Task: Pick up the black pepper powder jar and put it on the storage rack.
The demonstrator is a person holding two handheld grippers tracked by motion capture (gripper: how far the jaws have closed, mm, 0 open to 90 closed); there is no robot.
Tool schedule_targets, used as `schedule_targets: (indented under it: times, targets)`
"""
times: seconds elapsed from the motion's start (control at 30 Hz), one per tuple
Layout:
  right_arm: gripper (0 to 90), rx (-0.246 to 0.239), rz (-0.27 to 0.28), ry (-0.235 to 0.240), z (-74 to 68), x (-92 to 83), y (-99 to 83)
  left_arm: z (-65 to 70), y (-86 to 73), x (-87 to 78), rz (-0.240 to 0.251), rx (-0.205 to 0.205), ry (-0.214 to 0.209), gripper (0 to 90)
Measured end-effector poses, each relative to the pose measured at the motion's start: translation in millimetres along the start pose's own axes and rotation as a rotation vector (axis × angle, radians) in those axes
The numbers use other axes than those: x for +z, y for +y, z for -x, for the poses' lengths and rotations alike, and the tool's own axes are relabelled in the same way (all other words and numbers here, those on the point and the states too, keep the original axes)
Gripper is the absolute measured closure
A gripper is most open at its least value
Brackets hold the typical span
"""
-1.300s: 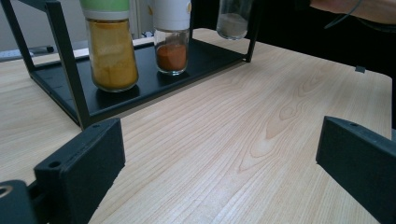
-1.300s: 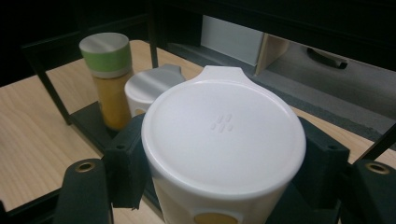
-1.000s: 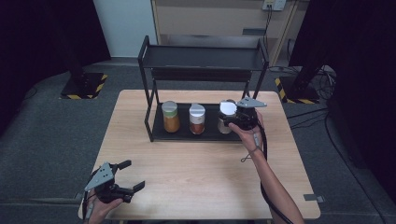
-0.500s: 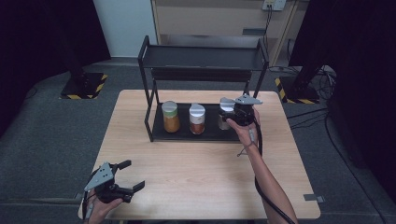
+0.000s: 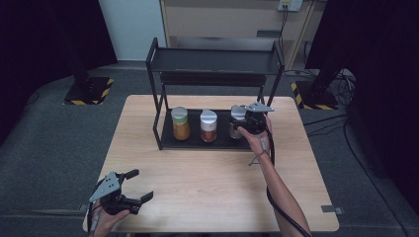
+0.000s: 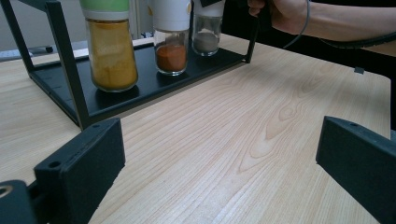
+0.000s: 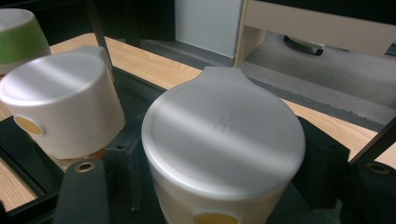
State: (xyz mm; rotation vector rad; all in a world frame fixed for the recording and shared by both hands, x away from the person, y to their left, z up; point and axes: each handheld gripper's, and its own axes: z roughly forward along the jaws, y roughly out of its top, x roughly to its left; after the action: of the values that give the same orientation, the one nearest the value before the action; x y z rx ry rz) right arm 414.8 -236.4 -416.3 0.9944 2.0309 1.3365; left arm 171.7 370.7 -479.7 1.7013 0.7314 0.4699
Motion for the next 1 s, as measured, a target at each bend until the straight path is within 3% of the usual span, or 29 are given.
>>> schedule_targets:
  times: [0.9,1.0]
  targets:
    - [30.9,0.003,0.017,0.014,-1.5,0.7,-15.9,0.3,0.4,0.1,-0.002,0.002,0.000,0.0]
    - [25.2,0.011,0.022,0.016,-1.0,0.7,-16.3,0.5,0.4,0.0,-0.001,0.002,0.000,0.0]
